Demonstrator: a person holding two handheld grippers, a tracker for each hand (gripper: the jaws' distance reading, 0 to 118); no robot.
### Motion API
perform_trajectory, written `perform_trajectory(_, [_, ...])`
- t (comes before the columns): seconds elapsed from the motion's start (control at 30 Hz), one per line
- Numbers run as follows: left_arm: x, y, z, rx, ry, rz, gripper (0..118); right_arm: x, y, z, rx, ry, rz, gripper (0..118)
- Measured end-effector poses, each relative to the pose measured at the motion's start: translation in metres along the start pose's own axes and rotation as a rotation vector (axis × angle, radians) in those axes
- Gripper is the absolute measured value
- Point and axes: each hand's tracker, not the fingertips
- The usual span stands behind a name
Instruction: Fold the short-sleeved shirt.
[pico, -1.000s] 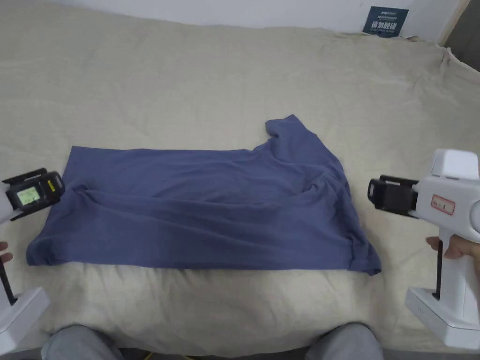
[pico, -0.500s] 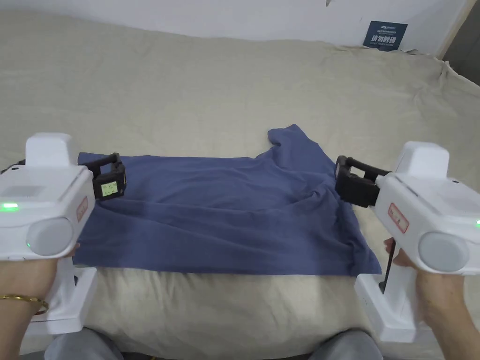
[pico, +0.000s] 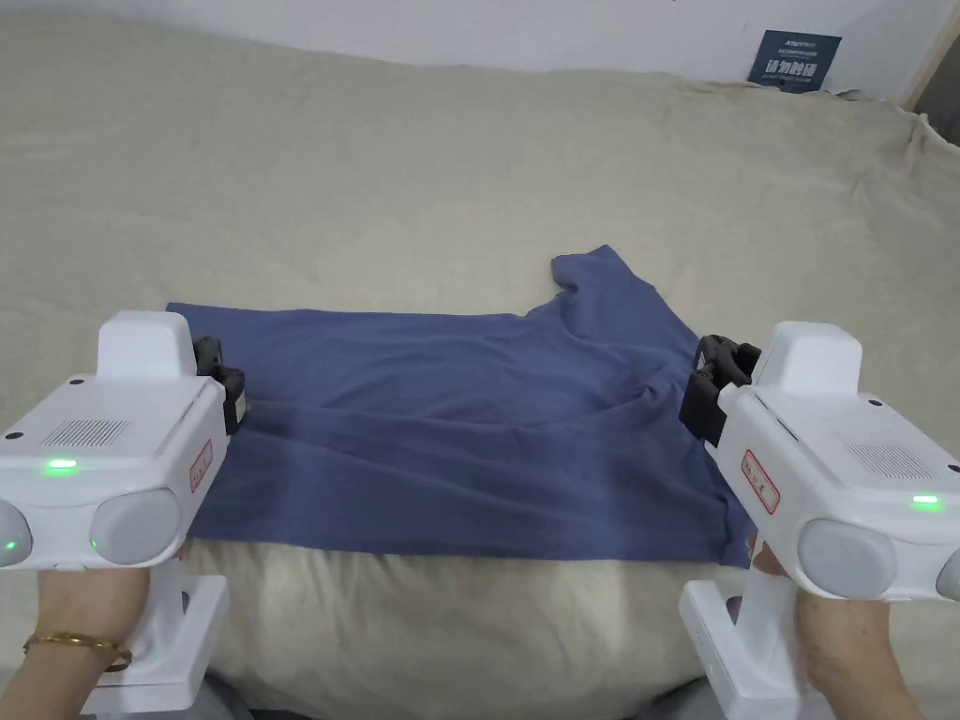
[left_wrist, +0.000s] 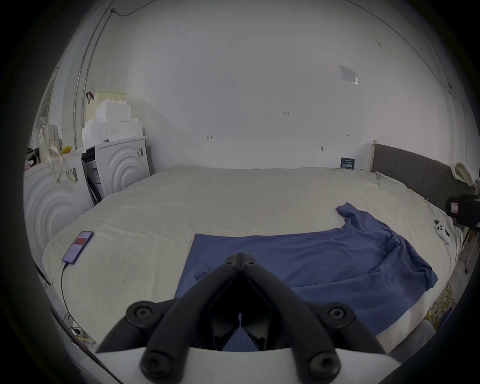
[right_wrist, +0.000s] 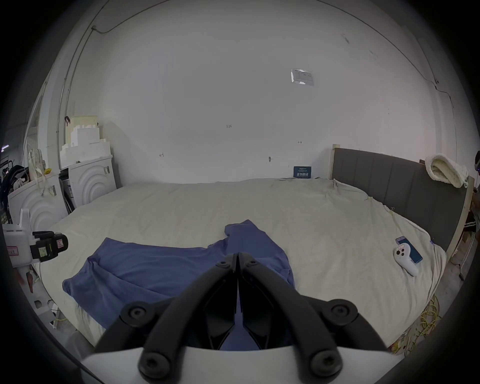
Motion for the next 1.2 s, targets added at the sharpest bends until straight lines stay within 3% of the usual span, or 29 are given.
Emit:
perform_trajectory(0.37, [-0.015, 0.016, -0.034, -0.04, -0.016, 0.022, 0, -0.002, 0.004, -0.024, -0.035, 0.0, -0.024, 0])
perform_trajectory(0.7, [-0.053, 0.064, -0.121, -0.169, 0.006, 0.126, 3, -0.007, 0.008, -0.057, -0.061, 0.004, -0.049, 0])
perform_trajectory(0.77, [-0.061, 0.074, -0.14, -0.198, 0.026, 0.148, 24, -0.008, 0.009, -0.064, -0.067, 0.007, -0.053, 0])
perform_trajectory(0.8, [-0.066, 0.079, -0.15, -0.225, 0.024, 0.162, 43, -0.008, 0.009, -0.068, -0.071, 0.008, -0.053, 0])
perform_trajectory(0.83, [-0.068, 0.081, -0.158, -0.259, 0.016, 0.177, 75, -0.009, 0.01, -0.071, -0.073, 0.009, -0.054, 0])
perform_trajectory(0.9, [-0.076, 0.086, -0.179, -0.341, 0.005, 0.189, 108, -0.01, 0.011, -0.078, -0.075, 0.011, -0.055, 0])
perform_trajectory(0.93, [-0.077, 0.088, -0.187, -0.365, 0.01, 0.179, 113, -0.011, 0.011, -0.081, -0.077, 0.01, -0.057, 0])
perform_trajectory(1.2, [-0.083, 0.086, -0.254, -0.582, 0.118, 0.03, 113, -0.009, 0.012, -0.097, -0.089, 0.014, -0.079, 0])
